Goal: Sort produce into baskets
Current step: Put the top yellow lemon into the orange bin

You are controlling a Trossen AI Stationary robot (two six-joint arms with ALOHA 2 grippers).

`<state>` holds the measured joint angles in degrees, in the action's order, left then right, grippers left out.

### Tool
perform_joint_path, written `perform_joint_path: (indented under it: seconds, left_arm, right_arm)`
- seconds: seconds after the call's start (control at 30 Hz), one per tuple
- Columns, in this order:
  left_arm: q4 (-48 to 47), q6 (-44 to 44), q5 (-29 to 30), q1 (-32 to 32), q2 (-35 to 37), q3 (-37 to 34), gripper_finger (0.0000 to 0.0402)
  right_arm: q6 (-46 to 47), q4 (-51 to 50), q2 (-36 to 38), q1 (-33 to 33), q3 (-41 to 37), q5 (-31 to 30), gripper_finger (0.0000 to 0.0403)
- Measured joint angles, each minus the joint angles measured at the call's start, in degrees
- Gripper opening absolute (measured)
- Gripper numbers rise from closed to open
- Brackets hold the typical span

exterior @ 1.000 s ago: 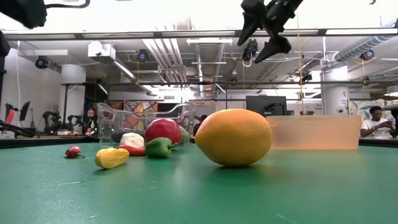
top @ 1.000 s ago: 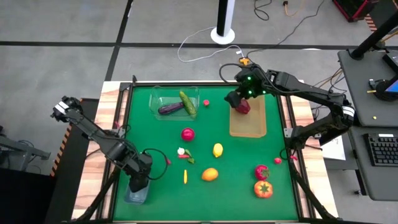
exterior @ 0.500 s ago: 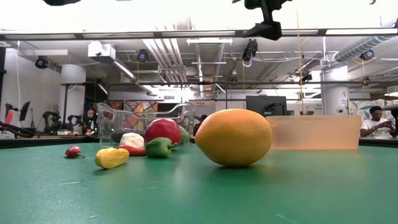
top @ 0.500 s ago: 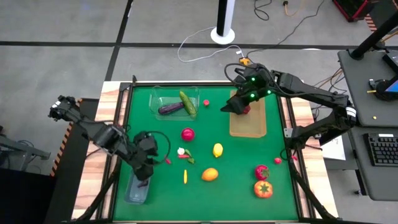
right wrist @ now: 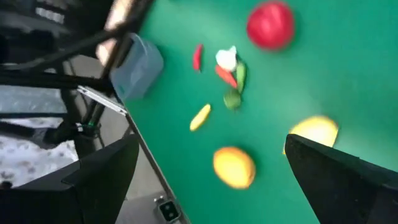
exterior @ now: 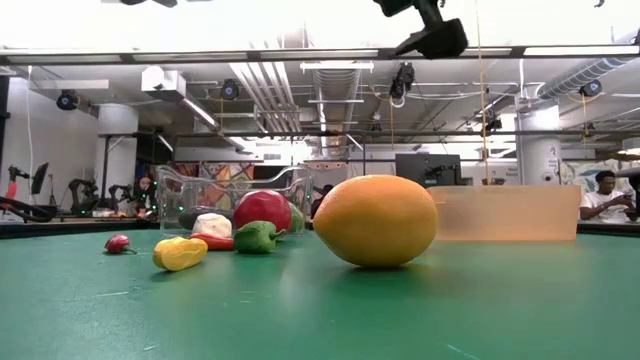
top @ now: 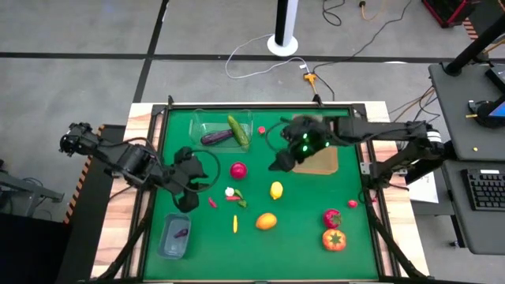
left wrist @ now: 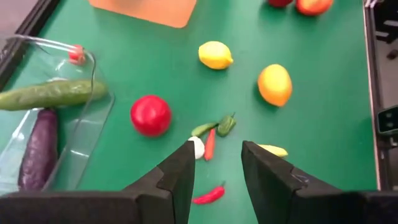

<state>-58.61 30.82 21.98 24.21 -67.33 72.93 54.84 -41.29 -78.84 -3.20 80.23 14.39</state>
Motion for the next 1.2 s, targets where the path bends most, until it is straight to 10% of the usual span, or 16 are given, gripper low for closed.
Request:
perform_joint_path:
  seconds: [0.47,1.2]
  left_arm:
    - [0.1,-5.9,4.5,-0.4,0.0,0.5,0.0116]
    - [0.3,-5.9,6.2,-0.4,0.0,0.5,0.0116]
  right_arm:
    - [23.3,-12.5,-12.4,10.1,0.0,-6.5,0.0396]
    - [22.9,-5.2,-28.3,9.7,0.0,-13.6,0.0396]
